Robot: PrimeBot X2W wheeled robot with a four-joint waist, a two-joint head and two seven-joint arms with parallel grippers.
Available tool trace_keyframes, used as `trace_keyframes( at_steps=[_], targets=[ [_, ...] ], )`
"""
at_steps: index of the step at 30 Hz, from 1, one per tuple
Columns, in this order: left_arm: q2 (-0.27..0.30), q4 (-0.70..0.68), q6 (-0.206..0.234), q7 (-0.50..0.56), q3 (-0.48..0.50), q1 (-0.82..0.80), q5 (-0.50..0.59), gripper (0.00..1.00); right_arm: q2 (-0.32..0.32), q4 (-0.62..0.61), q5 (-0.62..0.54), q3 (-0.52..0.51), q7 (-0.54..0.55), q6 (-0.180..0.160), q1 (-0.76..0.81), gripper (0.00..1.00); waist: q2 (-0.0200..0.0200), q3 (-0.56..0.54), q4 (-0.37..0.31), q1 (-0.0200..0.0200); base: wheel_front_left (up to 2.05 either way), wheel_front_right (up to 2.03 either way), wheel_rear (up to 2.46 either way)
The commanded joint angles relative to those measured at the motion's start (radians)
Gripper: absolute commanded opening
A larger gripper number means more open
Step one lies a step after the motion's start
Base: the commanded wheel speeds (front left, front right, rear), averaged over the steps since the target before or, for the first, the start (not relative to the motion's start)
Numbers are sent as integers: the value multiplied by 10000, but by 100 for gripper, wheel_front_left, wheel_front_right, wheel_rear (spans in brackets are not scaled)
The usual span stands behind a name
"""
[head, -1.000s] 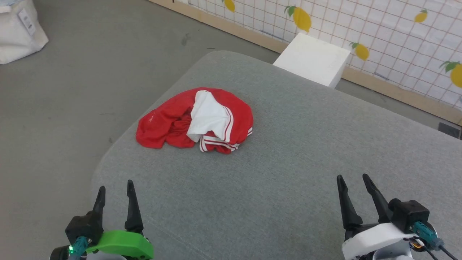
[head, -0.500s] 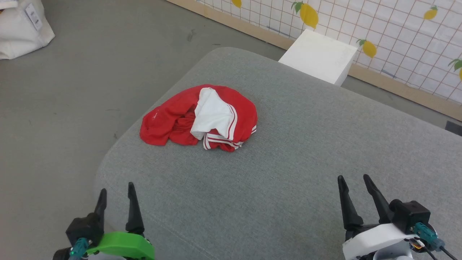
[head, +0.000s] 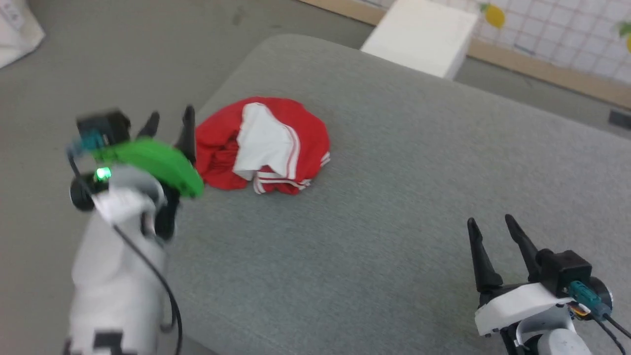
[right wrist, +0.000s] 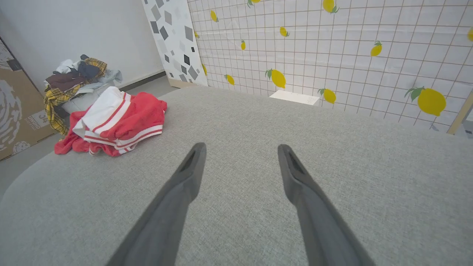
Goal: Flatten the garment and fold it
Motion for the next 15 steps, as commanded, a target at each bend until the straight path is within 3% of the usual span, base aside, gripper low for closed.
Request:
trace_keyframes(
  at_steps=[1,8,15],
  targets=[
    [94,497,-79,481,38,-573,-366,100,-8,-179,-161,-64,121,-13,-127,100,0,811,-821,-1,0,0,0],
    [249,3137,-146,3593,-301,-2646,-905,100,-8,-1127,-681,-349,790,-13,-4,100,0,1845,-1785,-1,0,0,0],
    [170,4858,187,5634,-624,-3334,-930,100,-8,-1949,-881,-523,1165,-13,82,100,0,2625,-2206,-1,0,0,0]
  ],
)
